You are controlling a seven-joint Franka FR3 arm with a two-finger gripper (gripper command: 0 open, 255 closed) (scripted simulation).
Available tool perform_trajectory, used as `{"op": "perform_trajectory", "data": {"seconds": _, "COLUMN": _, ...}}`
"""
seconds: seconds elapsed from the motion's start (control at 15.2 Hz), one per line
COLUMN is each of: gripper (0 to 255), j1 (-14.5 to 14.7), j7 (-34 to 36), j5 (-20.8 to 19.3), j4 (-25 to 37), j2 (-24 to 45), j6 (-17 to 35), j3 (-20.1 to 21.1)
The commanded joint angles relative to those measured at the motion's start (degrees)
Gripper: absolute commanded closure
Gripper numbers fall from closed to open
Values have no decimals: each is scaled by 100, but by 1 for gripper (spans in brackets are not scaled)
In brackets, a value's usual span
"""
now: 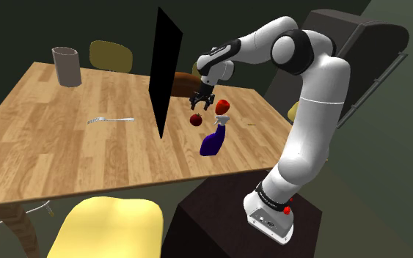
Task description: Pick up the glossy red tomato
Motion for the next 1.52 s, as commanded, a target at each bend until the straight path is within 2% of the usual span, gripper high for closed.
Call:
{"op": "perform_trajectory", "data": {"seconds": 0.0, "gripper": 0, "j1": -15, "j7": -46, "j5": 51, "j4": -41, "j2": 96, "j6": 132, "j3": 20}}
{"op": "perform_trajectory", "data": {"seconds": 0.33, "gripper": 0, "j1": -34, "j7": -99, "j5": 113, "j4": -63, "j2": 232, "j6": 282, "j3": 49}}
{"op": "perform_trajectory", "data": {"seconds": 0.4, "gripper": 255, "j1": -34, "j7": -98, "j5": 114, "j4": -57, "j2": 237, "j6": 280, "j3": 50}}
{"op": "perform_trajectory", "data": {"seconds": 0.99, "gripper": 255, "j1": -34, "j7": -99, "j5": 113, "j4": -63, "j2": 232, "j6": 282, "j3": 49}}
{"op": "perform_trajectory", "data": {"seconds": 1.45, "gripper": 255, "j1": 13, "j7": 43, "j5": -51, "j4": 16, "j2": -125, "j6": -133, "j3": -25}}
